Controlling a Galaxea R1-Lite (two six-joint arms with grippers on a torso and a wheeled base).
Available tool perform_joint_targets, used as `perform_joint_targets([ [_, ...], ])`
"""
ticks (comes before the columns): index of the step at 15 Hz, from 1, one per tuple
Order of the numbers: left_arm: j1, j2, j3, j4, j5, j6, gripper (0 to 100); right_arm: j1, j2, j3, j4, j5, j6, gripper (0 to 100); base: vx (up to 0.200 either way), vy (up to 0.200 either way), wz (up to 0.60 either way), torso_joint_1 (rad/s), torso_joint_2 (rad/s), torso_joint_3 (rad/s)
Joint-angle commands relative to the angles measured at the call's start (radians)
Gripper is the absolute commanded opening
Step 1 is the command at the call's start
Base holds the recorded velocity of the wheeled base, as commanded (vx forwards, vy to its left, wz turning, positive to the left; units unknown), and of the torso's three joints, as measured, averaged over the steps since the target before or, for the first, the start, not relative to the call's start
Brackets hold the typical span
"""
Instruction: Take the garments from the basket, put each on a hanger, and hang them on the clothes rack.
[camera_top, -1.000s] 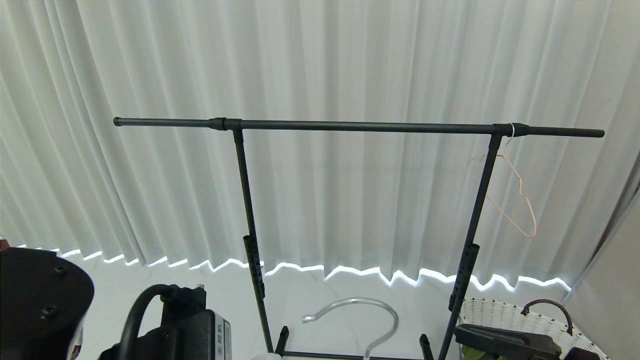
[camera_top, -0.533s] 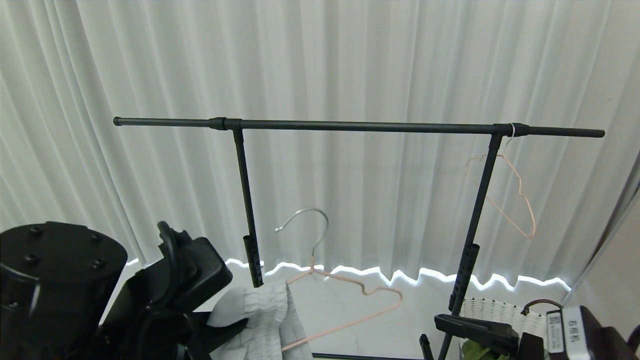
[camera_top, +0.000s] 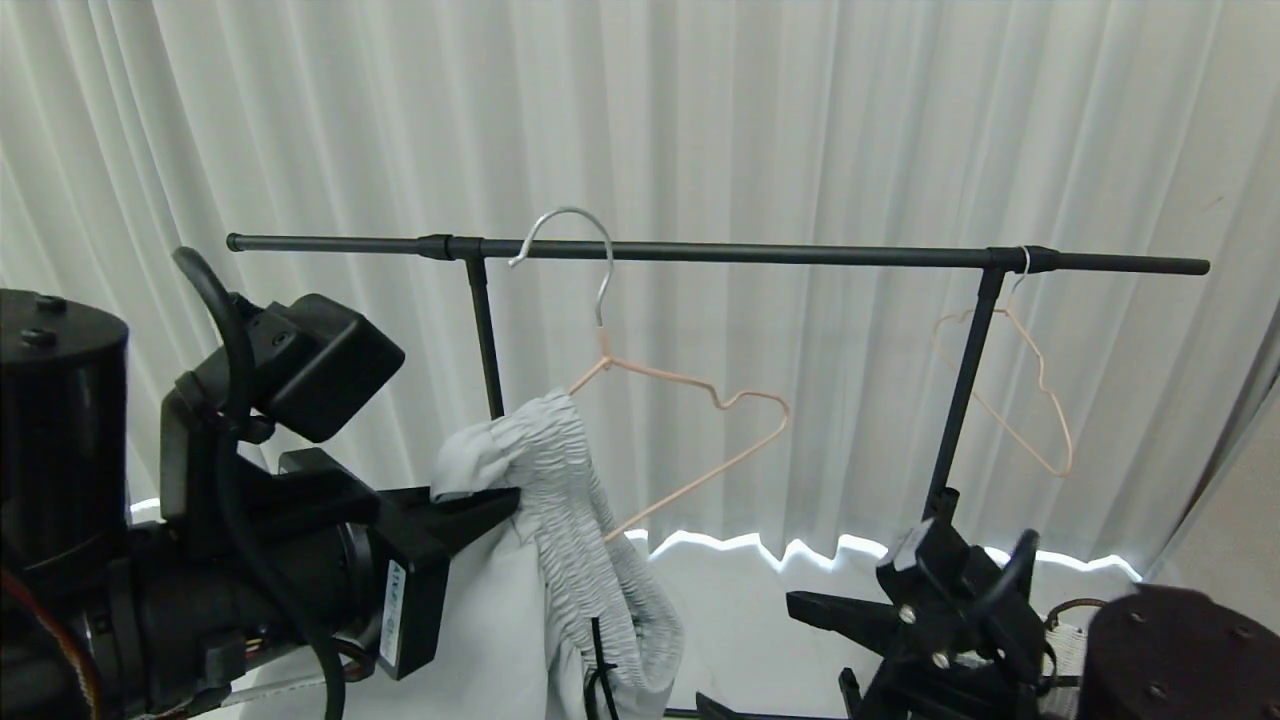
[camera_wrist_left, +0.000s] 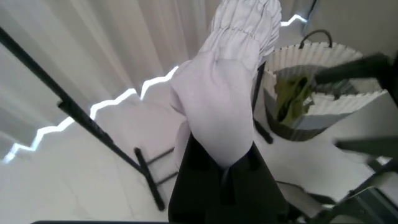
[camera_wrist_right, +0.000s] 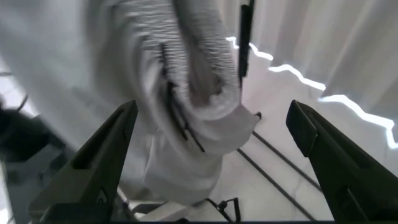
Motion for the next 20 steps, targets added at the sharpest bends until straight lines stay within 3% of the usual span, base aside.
perform_joint_targets([
  [1, -0.001, -0.009, -0.001, -0.010, -0.003, 0.025, 0, -0.053, 0.100, -0.053, 0.013, 0.000, 0.026, 100, 0.000, 0.000, 0.00, 0.000, 0.00, 0.000],
  [2, -0.003, -0.006, -0.001, -0.037, -0.007, 0.081, 0, -0.082, 0.121, -0.058, 0.016, 0.000, 0.046, 100, 0.000, 0.000, 0.00, 0.000, 0.00, 0.000],
  [4, -0.018, -0.002, -0.002, -0.071, -0.009, 0.112, 0, -0.105, 0.147, -0.055, 0.016, 0.000, 0.064, 100, 0.000, 0.000, 0.00, 0.000, 0.00, 0.000],
  [17, -0.037, 0.007, -0.002, -0.174, -0.007, 0.112, 0, -0.021, 0.197, -0.047, 0.014, -0.042, 0.125, 100, 0.000, 0.000, 0.00, 0.000, 0.00, 0.000],
  [18, -0.038, 0.007, -0.001, -0.175, -0.007, 0.112, 0, -0.021, 0.197, -0.041, 0.014, -0.043, 0.125, 0, 0.000, 0.000, 0.00, 0.000, 0.00, 0.000],
  [20, -0.037, 0.007, 0.001, -0.175, -0.007, 0.111, 0, -0.023, 0.197, -0.023, 0.014, -0.051, 0.127, 0, 0.000, 0.000, 0.00, 0.000, 0.00, 0.000],
])
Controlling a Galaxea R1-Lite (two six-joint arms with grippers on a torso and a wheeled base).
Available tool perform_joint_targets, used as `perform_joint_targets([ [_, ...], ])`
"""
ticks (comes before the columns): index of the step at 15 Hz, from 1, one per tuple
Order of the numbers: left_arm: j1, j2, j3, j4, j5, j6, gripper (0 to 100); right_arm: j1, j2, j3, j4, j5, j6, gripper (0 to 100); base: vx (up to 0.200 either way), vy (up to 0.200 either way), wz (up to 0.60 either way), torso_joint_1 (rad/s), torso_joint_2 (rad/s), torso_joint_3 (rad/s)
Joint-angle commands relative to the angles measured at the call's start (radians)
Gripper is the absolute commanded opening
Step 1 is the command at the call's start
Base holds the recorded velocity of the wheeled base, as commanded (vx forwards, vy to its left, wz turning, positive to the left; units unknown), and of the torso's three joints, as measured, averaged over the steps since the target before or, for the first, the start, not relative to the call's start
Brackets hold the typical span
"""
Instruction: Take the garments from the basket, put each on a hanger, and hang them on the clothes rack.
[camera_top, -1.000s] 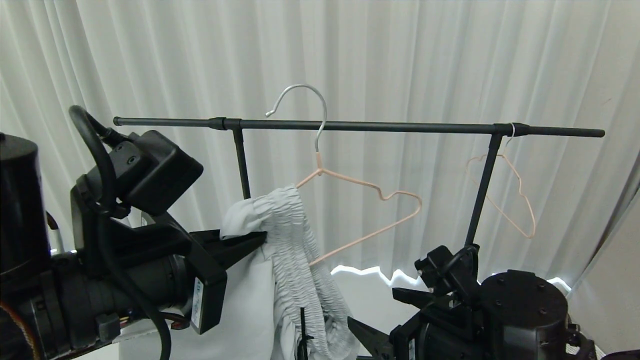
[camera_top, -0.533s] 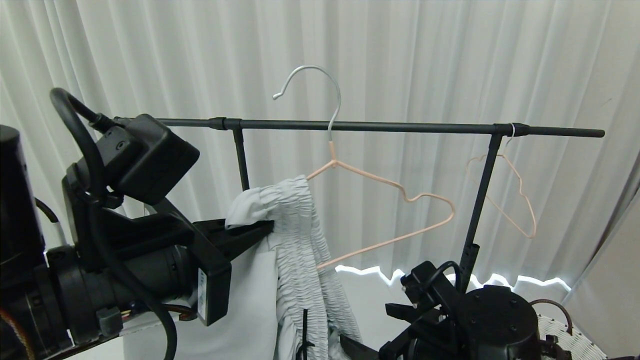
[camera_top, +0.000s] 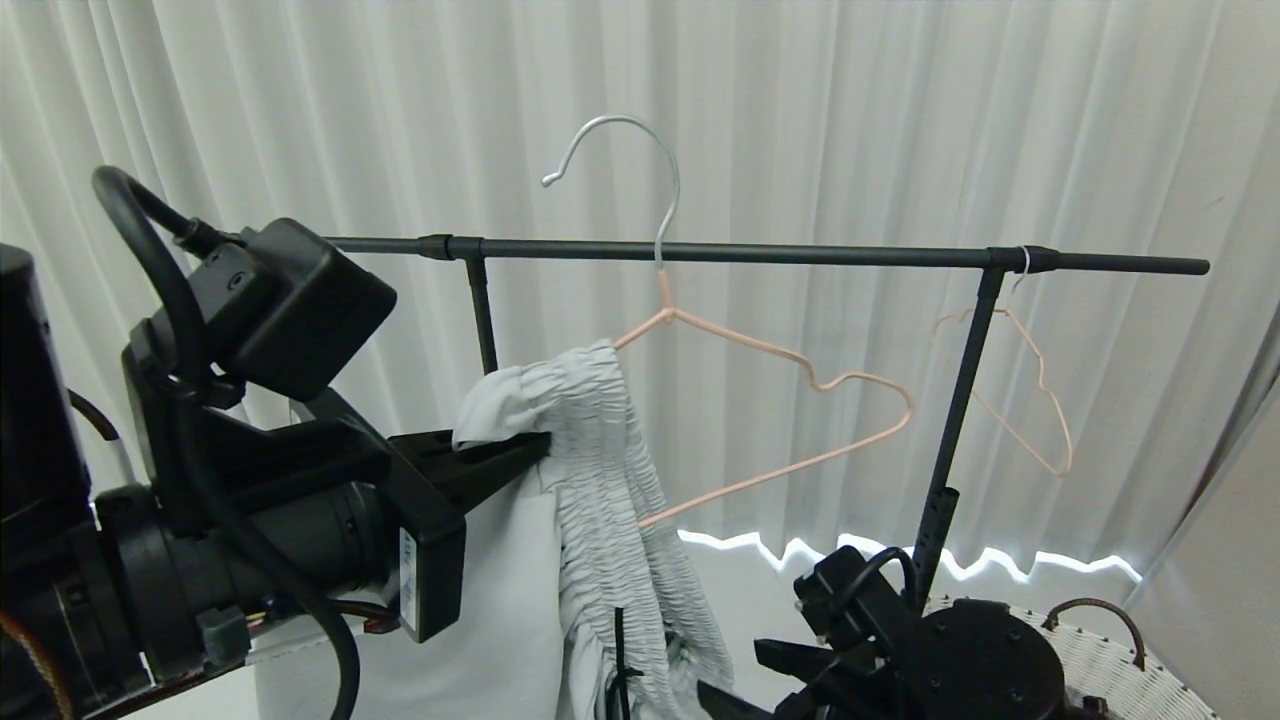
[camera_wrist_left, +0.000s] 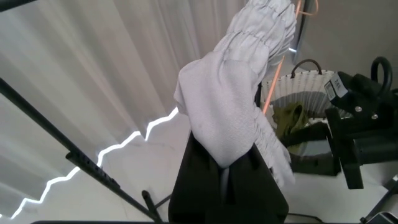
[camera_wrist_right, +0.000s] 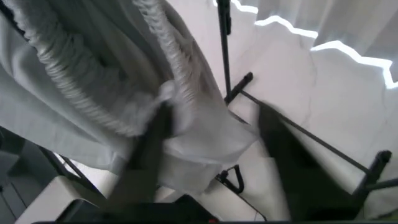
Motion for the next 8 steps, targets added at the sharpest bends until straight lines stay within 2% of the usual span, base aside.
perform_joint_targets([
  [1, 0.001, 0.000, 0.003, -0.002, 0.000, 0.000, 0, -0.006, -0.002, 0.024, 0.000, -0.020, 0.000, 0, 0.000, 0.000, 0.00, 0.000, 0.00, 0.000],
  [4, 0.003, 0.000, 0.014, -0.002, 0.000, 0.001, 0, -0.075, -0.004, 0.058, 0.000, -0.077, 0.000, 0, 0.000, 0.000, 0.00, 0.000, 0.00, 0.000],
  [6, 0.003, -0.007, 0.030, -0.002, 0.002, 0.004, 0, -0.179, -0.008, 0.066, -0.004, -0.078, -0.009, 0, 0.000, 0.000, 0.00, 0.000, 0.00, 0.000],
  [8, 0.003, -0.008, 0.037, -0.002, 0.002, 0.053, 0, -0.279, -0.014, 0.063, -0.004, -0.078, -0.027, 0, 0.000, 0.000, 0.00, 0.000, 0.00, 0.000],
])
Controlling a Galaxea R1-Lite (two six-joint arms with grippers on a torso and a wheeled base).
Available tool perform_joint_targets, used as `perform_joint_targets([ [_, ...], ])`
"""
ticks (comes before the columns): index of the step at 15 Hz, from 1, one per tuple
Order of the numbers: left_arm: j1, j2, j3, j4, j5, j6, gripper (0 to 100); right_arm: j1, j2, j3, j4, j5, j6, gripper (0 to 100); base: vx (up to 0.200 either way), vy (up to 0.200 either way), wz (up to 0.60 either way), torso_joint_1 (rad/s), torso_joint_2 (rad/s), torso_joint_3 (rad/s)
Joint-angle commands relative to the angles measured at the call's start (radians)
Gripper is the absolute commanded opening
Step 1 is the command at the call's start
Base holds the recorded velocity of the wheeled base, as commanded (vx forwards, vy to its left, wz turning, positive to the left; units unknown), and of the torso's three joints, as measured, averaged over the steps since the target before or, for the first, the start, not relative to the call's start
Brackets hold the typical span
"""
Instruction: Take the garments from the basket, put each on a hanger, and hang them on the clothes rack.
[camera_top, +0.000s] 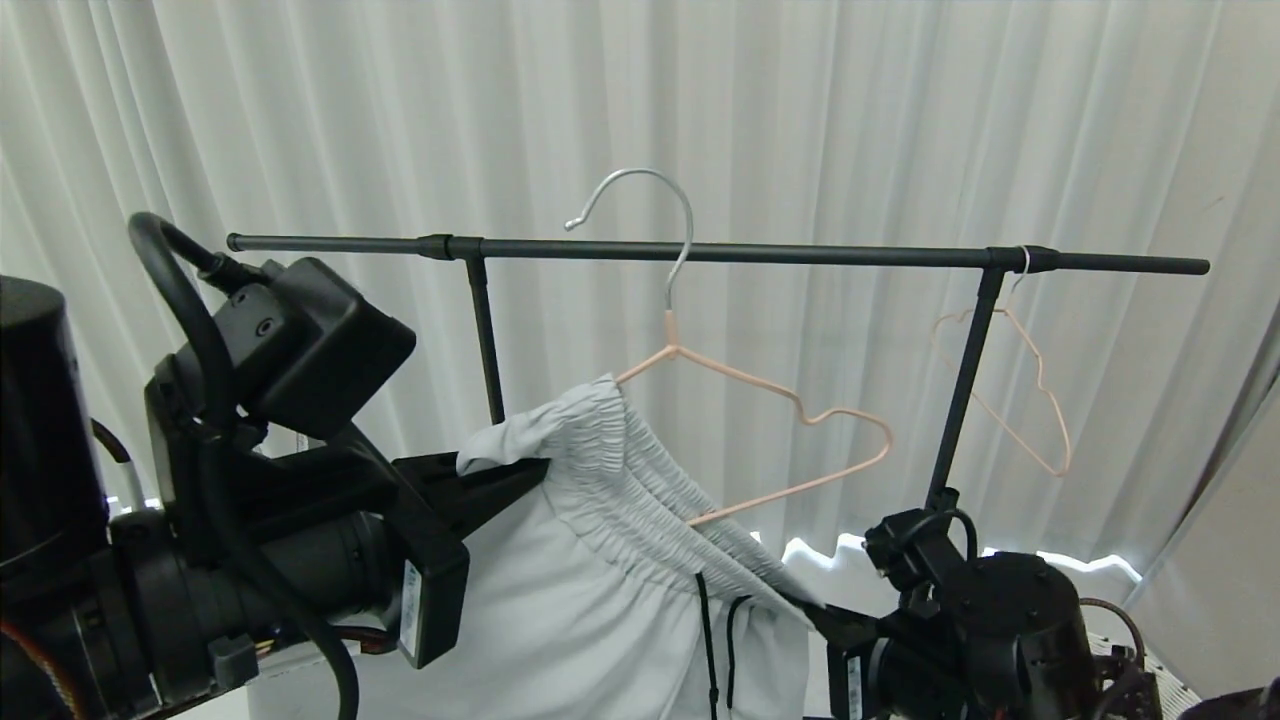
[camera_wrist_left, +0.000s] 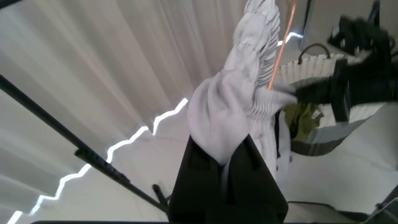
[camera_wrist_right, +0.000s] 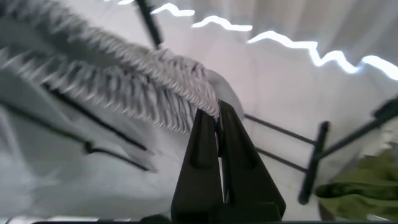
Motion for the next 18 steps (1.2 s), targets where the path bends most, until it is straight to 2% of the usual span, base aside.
perform_joint_targets([
  [1, 0.000, -0.005, 0.007, -0.002, 0.003, 0.031, 0, -0.108, -0.011, 0.004, 0.002, -0.001, -0.024, 0, 0.000, 0.000, 0.00, 0.000, 0.00, 0.000],
  [4, -0.003, -0.023, 0.048, -0.002, 0.001, 0.047, 0, -0.237, -0.008, 0.000, 0.002, 0.005, -0.064, 0, 0.000, 0.000, 0.00, 0.000, 0.00, 0.000],
  [7, -0.052, -0.072, 0.111, -0.002, -0.026, 0.054, 0, -0.338, -0.013, 0.000, 0.001, 0.034, -0.103, 0, 0.000, 0.000, 0.00, 0.000, 0.00, 0.000],
  [10, -0.055, -0.094, 0.179, -0.002, -0.072, 0.110, 0, -0.364, -0.053, 0.004, 0.001, 0.093, -0.139, 0, 0.000, 0.000, 0.00, 0.000, 0.00, 0.000],
  [13, -0.055, -0.100, 0.229, -0.002, -0.089, 0.119, 0, -0.375, -0.063, 0.004, 0.001, 0.117, -0.176, 0, 0.000, 0.000, 0.00, 0.000, 0.00, 0.000],
  [15, -0.055, -0.095, 0.265, 0.003, -0.089, 0.136, 0, -0.375, -0.089, 0.006, 0.005, 0.165, -0.204, 0, 0.000, 0.000, 0.00, 0.000, 0.00, 0.000],
  [18, -0.052, -0.065, 0.320, 0.003, -0.089, 0.163, 0, -0.375, -0.120, 0.007, 0.007, 0.229, -0.304, 0, 0.000, 0.000, 0.00, 0.000, 0.00, 0.000],
])
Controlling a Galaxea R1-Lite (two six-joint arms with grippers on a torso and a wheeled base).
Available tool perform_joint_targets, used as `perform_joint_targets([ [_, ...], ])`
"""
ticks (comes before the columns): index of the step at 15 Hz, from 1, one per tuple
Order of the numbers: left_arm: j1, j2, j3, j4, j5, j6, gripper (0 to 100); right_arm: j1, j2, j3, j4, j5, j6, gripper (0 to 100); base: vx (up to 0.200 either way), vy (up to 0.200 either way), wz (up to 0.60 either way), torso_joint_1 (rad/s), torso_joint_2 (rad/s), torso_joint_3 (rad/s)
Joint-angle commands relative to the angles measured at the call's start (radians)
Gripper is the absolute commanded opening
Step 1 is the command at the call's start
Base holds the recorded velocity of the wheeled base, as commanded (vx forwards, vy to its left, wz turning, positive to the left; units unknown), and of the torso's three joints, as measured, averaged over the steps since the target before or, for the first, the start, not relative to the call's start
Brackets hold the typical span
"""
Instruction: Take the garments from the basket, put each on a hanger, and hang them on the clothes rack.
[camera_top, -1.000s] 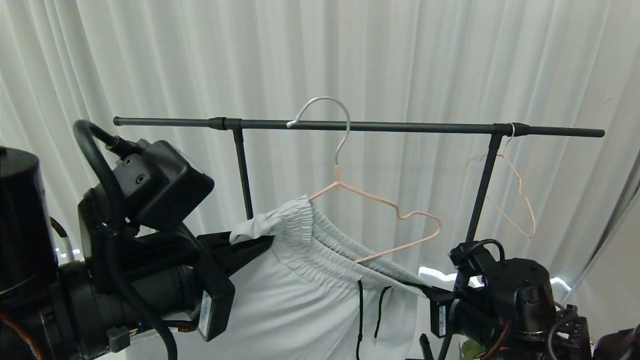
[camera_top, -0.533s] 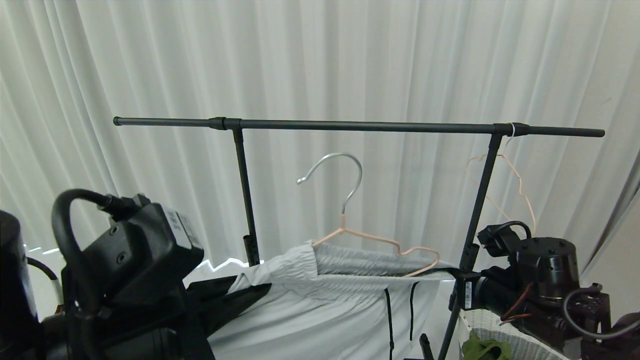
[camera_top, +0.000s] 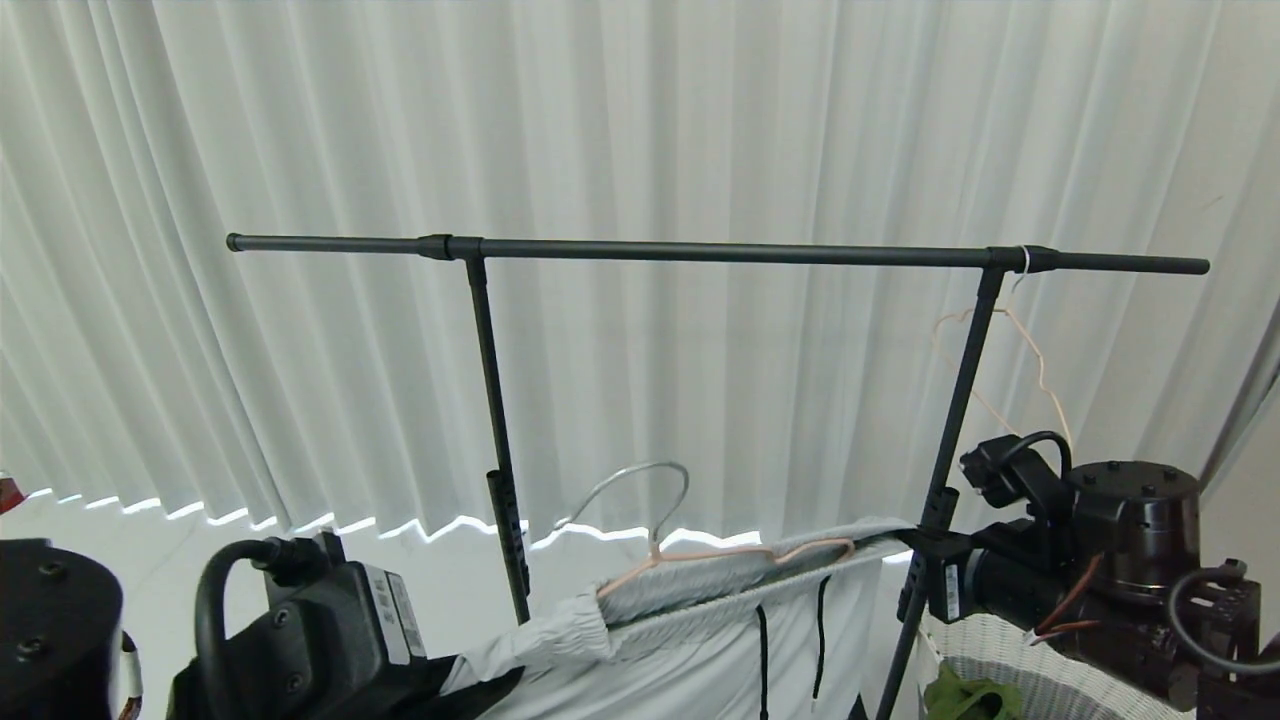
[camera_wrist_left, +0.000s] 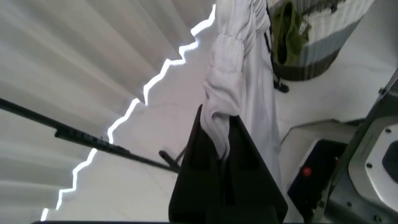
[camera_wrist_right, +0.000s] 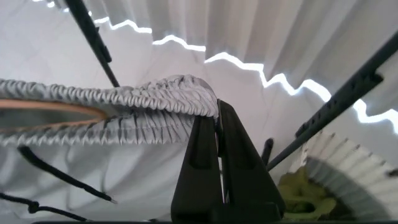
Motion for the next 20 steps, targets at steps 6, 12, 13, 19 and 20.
perform_joint_targets([
  [6, 0.023, 0.120, 0.044, 0.004, 0.019, 0.007, 0, 0.038, -0.150, -0.004, 0.133, 0.098, -0.129, 0, 0.000, 0.000, 0.00, 0.000, 0.00, 0.000],
  [12, 0.023, 0.209, 0.047, -0.119, 0.114, -0.009, 0, 0.200, -0.371, -0.015, 0.426, 0.100, -0.152, 0, 0.000, 0.000, 0.00, 0.000, 0.00, 0.000],
  [13, 0.023, 0.209, 0.047, -0.139, 0.123, -0.010, 0, 0.222, -0.396, -0.018, 0.461, 0.098, -0.159, 0, 0.000, 0.000, 0.00, 0.000, 0.00, 0.000],
  [19, -0.005, 0.199, 0.047, -0.265, 0.128, -0.012, 0, 0.371, -0.508, -0.016, 0.607, 0.095, -0.163, 100, 0.000, 0.000, 0.00, 0.000, 0.00, 0.000],
  [20, -0.017, 0.196, 0.050, -0.286, 0.128, -0.012, 0, 0.374, -0.508, -0.018, 0.607, 0.095, -0.163, 100, 0.000, 0.000, 0.00, 0.000, 0.00, 0.000],
])
